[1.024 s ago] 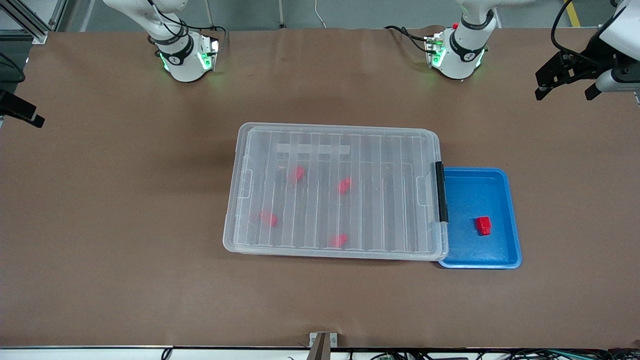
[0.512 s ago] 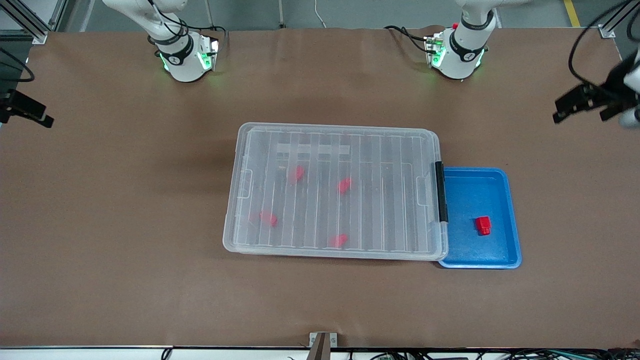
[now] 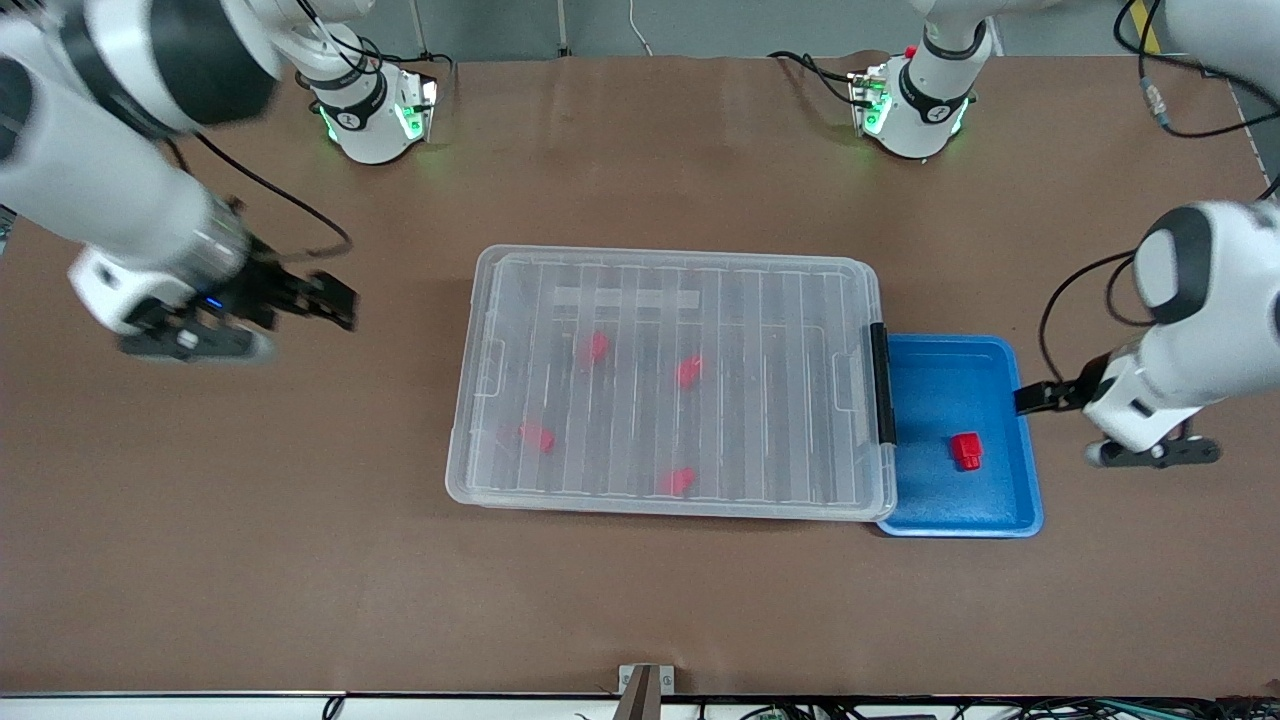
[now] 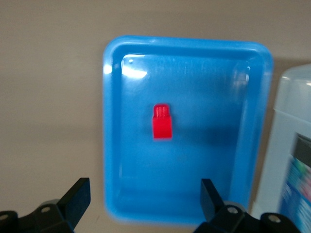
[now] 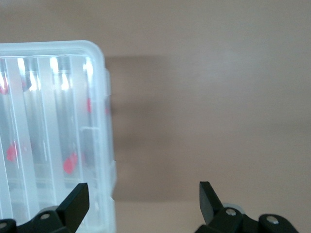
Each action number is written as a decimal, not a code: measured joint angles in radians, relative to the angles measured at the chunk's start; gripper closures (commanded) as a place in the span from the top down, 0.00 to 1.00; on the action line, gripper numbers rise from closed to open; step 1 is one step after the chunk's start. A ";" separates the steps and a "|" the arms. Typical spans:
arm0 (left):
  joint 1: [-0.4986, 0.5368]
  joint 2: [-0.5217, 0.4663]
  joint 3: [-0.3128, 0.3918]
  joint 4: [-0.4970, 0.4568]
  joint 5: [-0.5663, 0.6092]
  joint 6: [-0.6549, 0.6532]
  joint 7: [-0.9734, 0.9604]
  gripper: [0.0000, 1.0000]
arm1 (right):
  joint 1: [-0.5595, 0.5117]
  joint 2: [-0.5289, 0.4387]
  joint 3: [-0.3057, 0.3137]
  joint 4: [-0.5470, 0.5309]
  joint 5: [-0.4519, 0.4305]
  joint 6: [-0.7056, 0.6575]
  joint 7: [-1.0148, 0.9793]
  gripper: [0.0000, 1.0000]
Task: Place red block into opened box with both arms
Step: 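Grasp the red block with the left gripper while the right gripper holds the lid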
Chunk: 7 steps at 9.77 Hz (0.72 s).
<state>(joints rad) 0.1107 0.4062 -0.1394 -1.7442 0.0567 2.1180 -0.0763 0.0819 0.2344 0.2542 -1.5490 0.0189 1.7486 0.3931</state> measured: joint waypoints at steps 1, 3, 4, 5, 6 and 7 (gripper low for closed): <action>-0.002 0.051 -0.001 -0.045 0.000 0.117 -0.018 1.00 | 0.039 0.070 0.008 -0.006 -0.011 0.049 0.036 1.00; -0.005 0.120 -0.001 -0.068 -0.001 0.189 -0.053 1.00 | 0.074 0.157 0.009 -0.050 -0.062 0.162 0.056 1.00; -0.006 0.143 -0.002 -0.070 -0.001 0.212 -0.062 0.93 | 0.075 0.173 0.009 -0.096 -0.066 0.233 0.055 1.00; -0.004 0.165 -0.002 -0.071 -0.001 0.235 -0.064 0.76 | 0.080 0.177 0.009 -0.140 -0.067 0.278 0.055 1.00; -0.003 0.186 -0.001 -0.072 -0.001 0.256 -0.064 0.71 | 0.087 0.176 0.010 -0.164 -0.070 0.290 0.055 1.00; -0.004 0.201 -0.002 -0.072 -0.001 0.272 -0.064 0.70 | 0.091 0.175 0.010 -0.170 -0.073 0.290 0.055 1.00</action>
<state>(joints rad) 0.1072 0.6074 -0.1414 -1.8164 0.0562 2.3905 -0.1401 0.1726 0.4092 0.2642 -1.7187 -0.0539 2.0390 0.4480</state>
